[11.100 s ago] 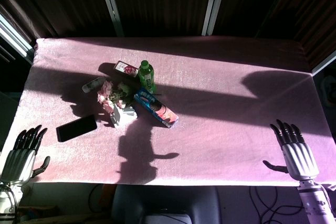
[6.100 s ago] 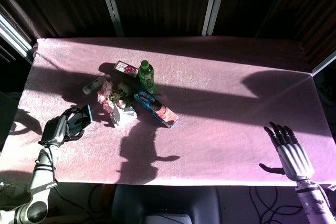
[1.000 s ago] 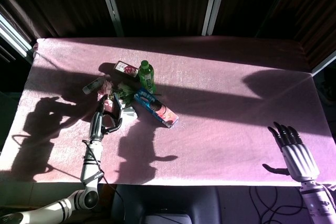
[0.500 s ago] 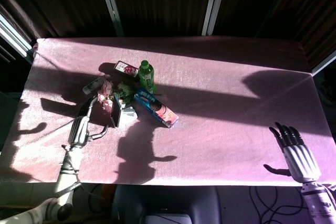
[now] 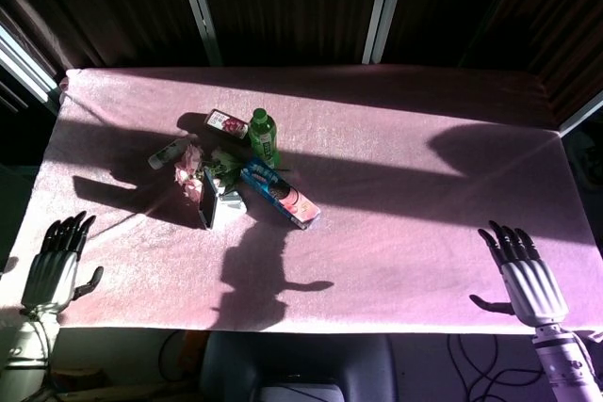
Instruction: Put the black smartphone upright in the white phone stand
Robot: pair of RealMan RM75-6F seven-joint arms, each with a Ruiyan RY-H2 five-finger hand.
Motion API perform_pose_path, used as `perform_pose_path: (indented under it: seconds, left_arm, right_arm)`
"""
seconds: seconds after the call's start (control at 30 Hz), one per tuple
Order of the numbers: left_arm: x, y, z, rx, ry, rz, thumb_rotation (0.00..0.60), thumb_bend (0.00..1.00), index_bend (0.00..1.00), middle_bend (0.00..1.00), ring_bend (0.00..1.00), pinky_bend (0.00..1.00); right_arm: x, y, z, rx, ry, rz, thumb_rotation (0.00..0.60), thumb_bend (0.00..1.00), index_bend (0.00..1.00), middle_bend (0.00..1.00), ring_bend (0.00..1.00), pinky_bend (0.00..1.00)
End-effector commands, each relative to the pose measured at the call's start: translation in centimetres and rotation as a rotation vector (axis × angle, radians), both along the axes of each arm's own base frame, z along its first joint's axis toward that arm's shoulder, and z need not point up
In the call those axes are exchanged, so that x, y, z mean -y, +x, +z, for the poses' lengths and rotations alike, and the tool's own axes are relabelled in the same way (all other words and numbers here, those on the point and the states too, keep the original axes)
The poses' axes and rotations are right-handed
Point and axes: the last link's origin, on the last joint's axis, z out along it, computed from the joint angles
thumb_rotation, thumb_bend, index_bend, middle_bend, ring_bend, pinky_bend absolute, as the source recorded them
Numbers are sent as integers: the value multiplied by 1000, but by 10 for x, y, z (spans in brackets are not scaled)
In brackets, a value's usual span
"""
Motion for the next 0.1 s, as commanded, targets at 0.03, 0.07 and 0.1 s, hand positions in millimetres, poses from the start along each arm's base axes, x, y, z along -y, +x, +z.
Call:
perform_pose_path:
  seconds: [0.03,0.07,0.1]
  left_arm:
    - [9,3,2,-8,15,-22,600,336,0,0,0,0]
    - [10,4,3,-5,17,-27,600,337,0,0,0,0]
    - [10,5,3,-7,16,-33,600,337,0,0,0,0]
  right_arm:
    - [-2,1,1,4,-3,4,600,213,0,0,0,0]
    - [-3,1,1,6,-4,6,600,213,0,0,0,0]
    - [-3,1,2,7,-5,7,600,213,0,0,0,0]
